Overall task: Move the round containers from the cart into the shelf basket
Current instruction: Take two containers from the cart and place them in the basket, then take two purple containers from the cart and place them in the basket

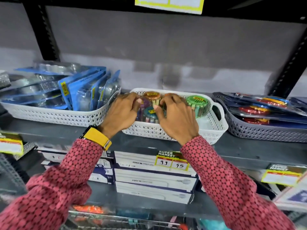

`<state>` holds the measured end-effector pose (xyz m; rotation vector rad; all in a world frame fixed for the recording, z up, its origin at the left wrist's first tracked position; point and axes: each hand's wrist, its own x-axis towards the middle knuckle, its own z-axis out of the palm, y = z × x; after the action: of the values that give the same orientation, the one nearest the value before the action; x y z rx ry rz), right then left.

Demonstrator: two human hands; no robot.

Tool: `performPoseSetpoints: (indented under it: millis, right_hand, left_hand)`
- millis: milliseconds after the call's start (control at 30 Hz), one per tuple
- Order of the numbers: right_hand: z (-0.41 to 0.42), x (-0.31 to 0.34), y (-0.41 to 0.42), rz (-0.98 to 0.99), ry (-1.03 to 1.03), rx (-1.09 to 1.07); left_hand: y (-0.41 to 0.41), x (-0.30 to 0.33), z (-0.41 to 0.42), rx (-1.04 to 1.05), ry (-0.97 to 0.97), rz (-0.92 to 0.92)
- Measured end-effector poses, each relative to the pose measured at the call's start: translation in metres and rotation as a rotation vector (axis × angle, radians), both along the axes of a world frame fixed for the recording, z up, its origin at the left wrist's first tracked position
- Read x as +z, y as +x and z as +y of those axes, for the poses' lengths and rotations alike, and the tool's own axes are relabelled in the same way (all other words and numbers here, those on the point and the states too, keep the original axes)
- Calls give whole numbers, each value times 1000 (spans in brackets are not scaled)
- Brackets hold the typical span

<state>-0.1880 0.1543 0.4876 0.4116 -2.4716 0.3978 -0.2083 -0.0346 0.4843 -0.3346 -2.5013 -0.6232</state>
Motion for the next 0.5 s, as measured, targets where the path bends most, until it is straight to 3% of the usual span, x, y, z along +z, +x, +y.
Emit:
performPoseSetpoints:
  millis: [167,300,400,500]
  right_hand:
    - [0,-21,29,257,-109,150]
    - [5,-90,72,448,-171,325]
    - [11,-163,103,417,-170,400]
    - [20,-259,132,264,-196,408]
  left_hand:
    - [44,-25,2,-47,-27,230]
    - [107,-94,3,-140,-18,378]
    - [144,-169,0,-157,-59,370]
    - [169,-261,-3,-222,-40,200]
